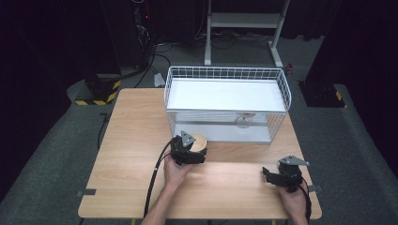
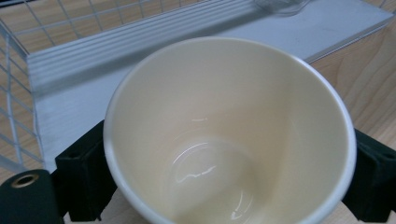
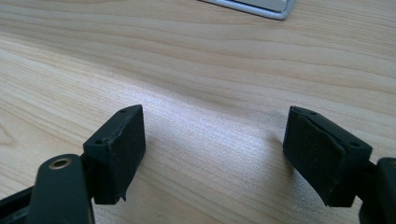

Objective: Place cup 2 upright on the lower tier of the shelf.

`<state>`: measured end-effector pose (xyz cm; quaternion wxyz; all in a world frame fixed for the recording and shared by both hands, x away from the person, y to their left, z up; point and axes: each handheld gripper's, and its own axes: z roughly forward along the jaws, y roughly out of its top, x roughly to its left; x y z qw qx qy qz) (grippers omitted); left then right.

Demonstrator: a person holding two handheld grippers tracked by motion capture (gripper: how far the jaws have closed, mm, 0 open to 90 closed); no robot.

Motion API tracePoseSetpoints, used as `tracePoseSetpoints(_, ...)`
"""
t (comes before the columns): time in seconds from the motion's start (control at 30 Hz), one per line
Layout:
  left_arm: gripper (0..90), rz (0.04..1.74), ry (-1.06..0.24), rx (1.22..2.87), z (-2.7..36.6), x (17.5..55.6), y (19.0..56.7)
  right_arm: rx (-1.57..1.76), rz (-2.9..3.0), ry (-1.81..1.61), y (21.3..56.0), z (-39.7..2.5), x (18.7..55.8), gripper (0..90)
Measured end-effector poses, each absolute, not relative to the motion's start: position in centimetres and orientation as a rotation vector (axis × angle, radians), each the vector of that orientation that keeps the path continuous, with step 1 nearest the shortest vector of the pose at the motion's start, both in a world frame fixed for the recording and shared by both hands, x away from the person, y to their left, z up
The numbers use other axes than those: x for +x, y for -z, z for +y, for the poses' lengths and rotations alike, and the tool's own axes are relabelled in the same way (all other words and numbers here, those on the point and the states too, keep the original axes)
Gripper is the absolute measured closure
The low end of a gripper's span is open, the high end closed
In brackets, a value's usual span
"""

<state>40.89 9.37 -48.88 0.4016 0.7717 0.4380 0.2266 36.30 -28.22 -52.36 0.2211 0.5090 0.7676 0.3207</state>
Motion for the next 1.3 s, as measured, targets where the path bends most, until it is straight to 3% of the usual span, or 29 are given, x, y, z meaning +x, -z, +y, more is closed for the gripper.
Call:
tracePoseSetpoints(0.83,9.8,1.052,-0.582,1.957,9.2,39.8,47.2,1.412,2.122,-0.885,52.3,-28.2,36.3,20.8)
tracePoseSetpoints(1.3,9.8,1.082,-0.594,1.966,8.2,41.3,45.9,1.418,2.118,-0.884,52.3,-28.2,36.3,20.6)
